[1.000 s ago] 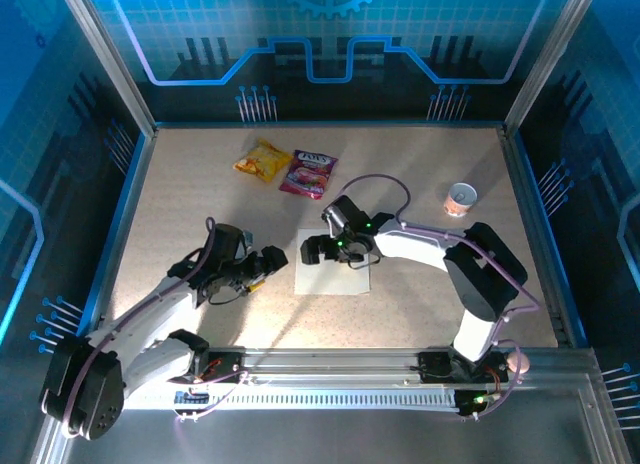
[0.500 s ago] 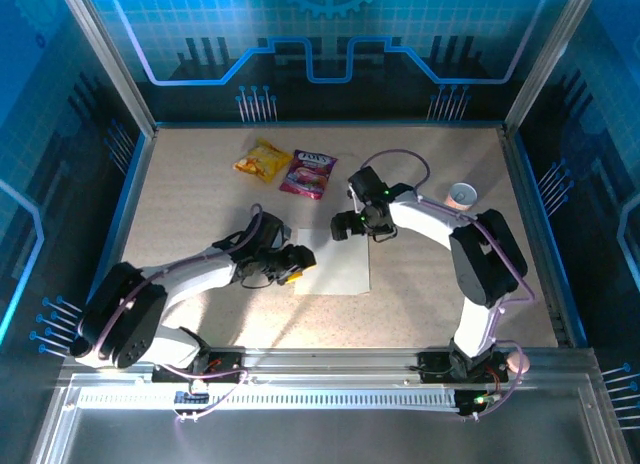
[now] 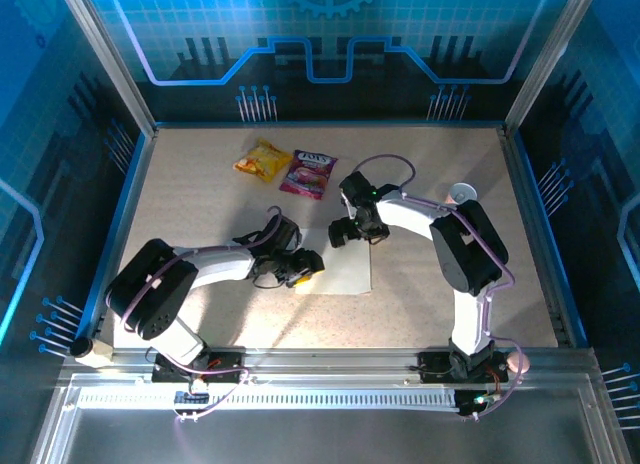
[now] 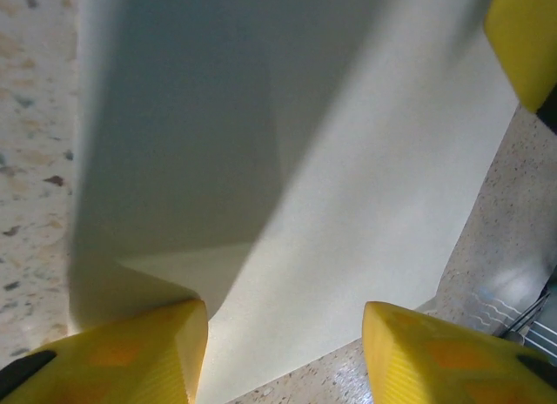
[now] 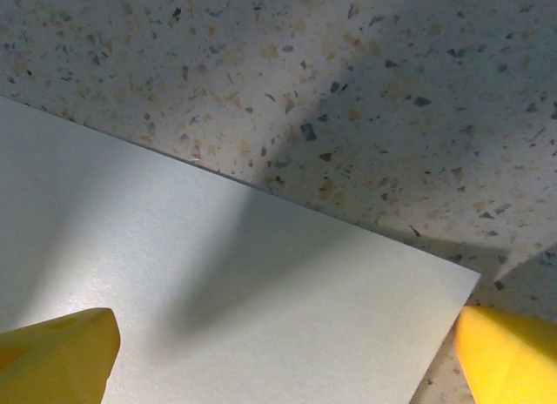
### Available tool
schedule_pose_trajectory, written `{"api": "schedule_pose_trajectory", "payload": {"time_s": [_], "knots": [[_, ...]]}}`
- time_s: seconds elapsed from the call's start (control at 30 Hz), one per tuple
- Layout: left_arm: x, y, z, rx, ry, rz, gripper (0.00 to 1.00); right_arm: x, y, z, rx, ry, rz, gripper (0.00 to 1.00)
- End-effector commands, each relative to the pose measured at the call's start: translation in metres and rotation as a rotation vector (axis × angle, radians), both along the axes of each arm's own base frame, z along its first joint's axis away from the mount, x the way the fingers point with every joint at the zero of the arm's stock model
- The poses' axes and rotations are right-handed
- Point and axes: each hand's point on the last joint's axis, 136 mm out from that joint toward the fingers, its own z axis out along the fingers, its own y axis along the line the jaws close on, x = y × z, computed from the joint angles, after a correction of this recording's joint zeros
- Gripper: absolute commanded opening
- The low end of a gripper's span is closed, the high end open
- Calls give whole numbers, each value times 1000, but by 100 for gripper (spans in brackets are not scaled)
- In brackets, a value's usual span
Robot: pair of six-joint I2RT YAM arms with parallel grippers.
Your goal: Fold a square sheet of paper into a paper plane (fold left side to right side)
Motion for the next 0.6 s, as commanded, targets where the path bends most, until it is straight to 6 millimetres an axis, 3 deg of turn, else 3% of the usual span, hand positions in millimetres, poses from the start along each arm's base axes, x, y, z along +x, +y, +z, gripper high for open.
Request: {"api": "schedule_pose_trajectory", "payload": {"time_s": [0.0,0.2,0.43,0.57], "knots": [[-3,2,-9,31,20,18,52,-20,6,-12,-4,66,25,99],[-7,6,-14,52,25,21,51,-33,12,-1,0,61,42,100],[-7,5,-12,48,15,24,51,-44,17,11,9,56,63,95],[-5,5,-11,48,10,25,52,-47,18,11,15,66,65,87]]}}
